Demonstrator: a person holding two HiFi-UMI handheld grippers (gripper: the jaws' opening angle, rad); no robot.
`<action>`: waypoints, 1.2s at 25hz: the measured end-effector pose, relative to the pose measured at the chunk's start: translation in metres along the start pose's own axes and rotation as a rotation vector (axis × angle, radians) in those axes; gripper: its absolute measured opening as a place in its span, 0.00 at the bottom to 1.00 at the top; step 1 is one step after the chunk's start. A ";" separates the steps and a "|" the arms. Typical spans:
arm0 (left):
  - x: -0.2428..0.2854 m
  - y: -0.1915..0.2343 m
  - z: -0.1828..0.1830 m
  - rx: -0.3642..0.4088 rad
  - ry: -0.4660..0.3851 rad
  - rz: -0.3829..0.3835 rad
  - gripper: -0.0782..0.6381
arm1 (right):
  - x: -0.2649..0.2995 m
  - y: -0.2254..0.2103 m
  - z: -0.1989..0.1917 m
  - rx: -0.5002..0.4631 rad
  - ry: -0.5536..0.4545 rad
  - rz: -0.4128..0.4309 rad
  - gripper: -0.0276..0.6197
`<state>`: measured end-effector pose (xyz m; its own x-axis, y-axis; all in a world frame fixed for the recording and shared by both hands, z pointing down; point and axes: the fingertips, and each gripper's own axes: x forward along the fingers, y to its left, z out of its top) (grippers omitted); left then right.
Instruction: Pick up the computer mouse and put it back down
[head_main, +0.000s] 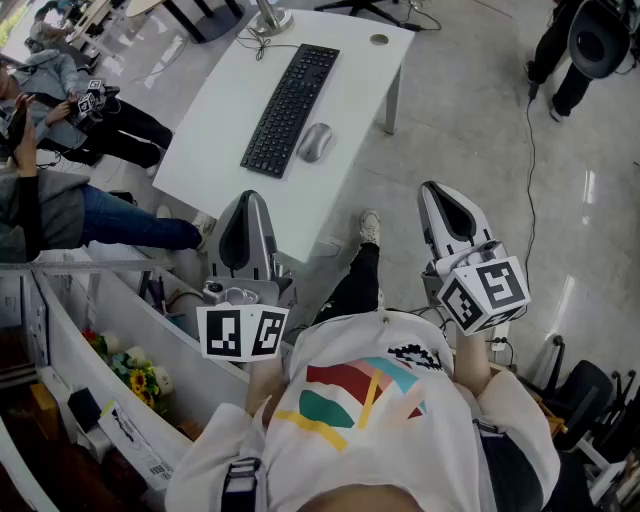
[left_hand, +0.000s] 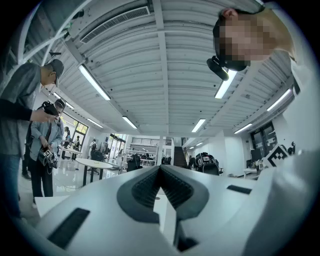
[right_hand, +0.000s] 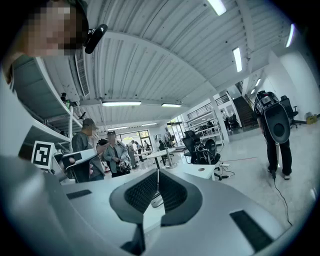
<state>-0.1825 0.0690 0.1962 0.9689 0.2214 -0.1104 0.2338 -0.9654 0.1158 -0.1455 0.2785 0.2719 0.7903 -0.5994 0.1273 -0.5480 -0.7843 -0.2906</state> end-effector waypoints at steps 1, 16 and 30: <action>0.006 0.002 -0.004 -0.002 0.002 -0.001 0.17 | 0.004 -0.003 -0.001 0.003 0.001 -0.002 0.06; 0.140 0.074 -0.036 -0.124 -0.007 0.048 0.17 | 0.146 -0.053 0.022 -0.036 0.110 0.091 0.06; 0.229 0.189 -0.067 -0.185 0.015 0.270 0.17 | 0.335 -0.031 0.043 -0.160 0.224 0.400 0.06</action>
<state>0.0885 -0.0535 0.2584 0.9987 -0.0358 -0.0365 -0.0225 -0.9485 0.3161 0.1473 0.1088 0.2829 0.4400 -0.8650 0.2410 -0.8462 -0.4893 -0.2112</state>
